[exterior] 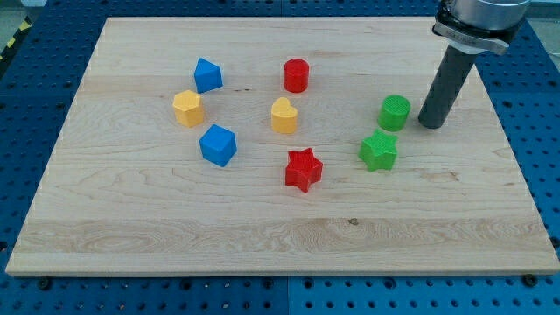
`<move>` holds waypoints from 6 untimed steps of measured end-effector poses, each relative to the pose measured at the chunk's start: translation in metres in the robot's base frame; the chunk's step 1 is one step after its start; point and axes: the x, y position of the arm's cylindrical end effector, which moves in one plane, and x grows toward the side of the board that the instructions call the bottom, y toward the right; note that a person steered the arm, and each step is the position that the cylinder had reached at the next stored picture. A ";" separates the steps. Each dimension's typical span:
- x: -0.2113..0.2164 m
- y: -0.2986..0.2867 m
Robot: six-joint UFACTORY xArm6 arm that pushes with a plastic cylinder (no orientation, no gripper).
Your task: Move the green circle left and up a bit
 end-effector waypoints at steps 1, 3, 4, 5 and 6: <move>0.003 -0.006; 0.004 -0.028; 0.004 -0.040; -0.003 -0.044; -0.021 -0.044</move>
